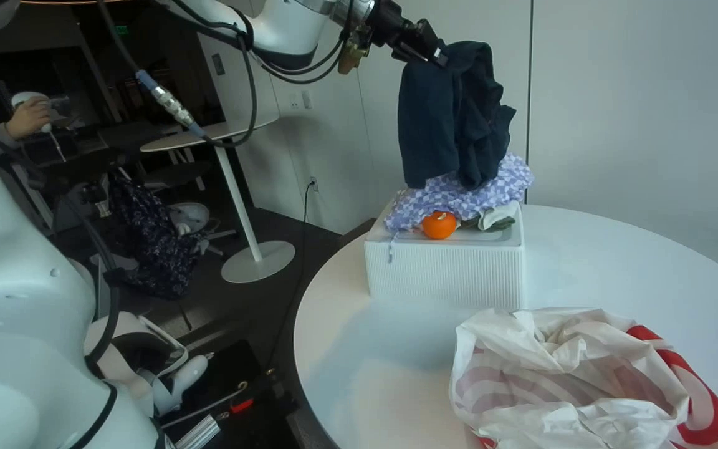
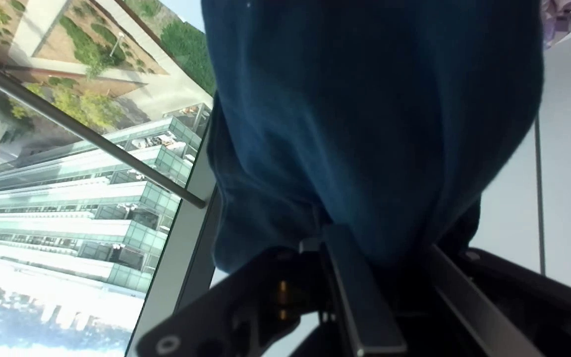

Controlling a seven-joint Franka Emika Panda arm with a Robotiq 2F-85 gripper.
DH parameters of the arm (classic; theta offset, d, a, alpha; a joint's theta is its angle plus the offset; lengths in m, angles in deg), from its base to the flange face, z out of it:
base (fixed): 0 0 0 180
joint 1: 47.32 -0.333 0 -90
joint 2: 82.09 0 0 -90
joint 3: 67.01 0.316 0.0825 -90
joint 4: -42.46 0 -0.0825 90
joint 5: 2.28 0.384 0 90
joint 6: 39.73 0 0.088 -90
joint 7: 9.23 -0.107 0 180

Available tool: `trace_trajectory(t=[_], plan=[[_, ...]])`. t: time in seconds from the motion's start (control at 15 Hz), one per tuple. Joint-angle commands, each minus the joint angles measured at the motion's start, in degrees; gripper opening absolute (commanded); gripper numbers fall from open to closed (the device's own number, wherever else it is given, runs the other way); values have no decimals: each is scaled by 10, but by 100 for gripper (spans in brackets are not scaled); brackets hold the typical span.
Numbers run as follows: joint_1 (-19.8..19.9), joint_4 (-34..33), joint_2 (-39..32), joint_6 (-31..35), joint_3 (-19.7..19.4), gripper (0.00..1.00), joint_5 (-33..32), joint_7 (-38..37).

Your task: Move the clothes from the bag and place them on the box

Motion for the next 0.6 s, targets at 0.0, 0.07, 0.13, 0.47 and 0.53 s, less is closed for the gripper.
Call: trace_trajectory(t=[0.0, 0.07, 0.13, 0.47, 0.53], plan=[[-94, -126, -141, -40, -43, 8, -66, 4], [-114, -145, -166, -41, -58, 9, -73, 14], [-132, -166, -193, -46, -73, 9, -74, 25], [-170, -222, -271, -58, -123, 7, -6, 110], [-172, -230, -278, -60, -131, 7, 5, 123]])
